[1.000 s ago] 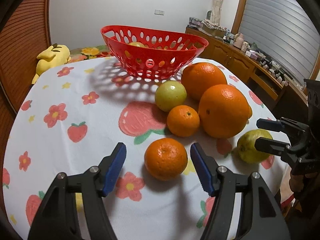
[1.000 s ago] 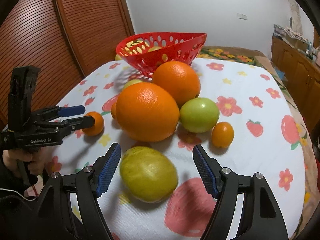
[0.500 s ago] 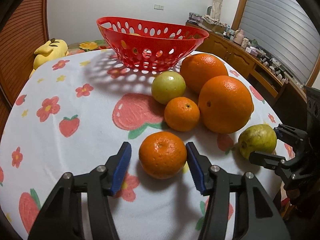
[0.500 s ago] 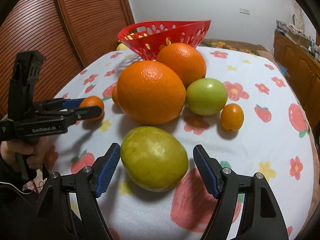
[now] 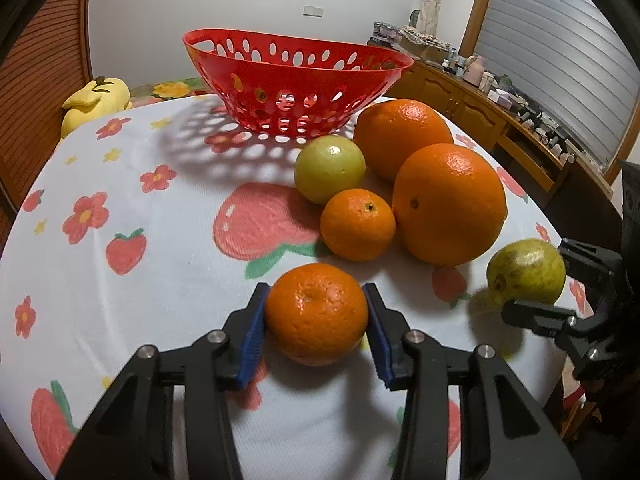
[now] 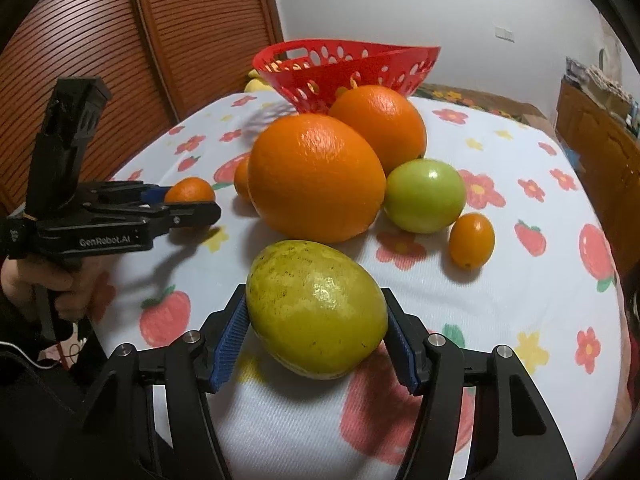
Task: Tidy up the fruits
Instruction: 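Grasp a mandarin with the left tool while the right tool grasps a yellow-green guava, then lift and carry the mandarin and guava in both tools over the red basket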
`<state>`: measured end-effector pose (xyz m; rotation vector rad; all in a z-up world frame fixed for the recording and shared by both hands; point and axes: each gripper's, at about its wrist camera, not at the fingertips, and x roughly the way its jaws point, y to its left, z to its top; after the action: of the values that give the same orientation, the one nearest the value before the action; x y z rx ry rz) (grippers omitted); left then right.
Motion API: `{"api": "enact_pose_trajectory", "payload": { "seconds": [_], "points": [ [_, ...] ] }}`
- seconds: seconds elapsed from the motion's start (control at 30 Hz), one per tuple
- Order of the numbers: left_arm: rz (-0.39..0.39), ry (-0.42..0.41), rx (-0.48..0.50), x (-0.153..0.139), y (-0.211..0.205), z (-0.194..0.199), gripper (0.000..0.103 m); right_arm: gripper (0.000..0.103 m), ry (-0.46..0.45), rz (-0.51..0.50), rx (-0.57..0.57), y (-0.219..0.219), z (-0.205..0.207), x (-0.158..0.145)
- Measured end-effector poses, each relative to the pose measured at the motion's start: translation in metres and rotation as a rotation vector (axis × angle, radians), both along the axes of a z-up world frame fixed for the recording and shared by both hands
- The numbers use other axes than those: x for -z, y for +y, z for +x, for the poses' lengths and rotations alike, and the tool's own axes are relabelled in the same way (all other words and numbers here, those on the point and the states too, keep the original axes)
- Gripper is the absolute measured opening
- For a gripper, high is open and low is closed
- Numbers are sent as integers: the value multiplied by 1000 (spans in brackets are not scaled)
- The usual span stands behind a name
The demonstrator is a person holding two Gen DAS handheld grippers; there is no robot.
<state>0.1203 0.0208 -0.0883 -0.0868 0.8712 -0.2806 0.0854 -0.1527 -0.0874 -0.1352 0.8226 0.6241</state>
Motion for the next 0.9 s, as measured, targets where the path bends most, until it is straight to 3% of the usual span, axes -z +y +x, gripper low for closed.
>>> {"api": "enact_pose_trajectory", "payload": {
  "seconds": [0.27,0.9],
  "points": [
    [-21,-67,-11,-29,4,3,44,64,-48,25,3,-10,7,-28],
    [11,-181,-25,-87,4,29,44,64,-156,37,37,-22,44,-89]
  ]
}}
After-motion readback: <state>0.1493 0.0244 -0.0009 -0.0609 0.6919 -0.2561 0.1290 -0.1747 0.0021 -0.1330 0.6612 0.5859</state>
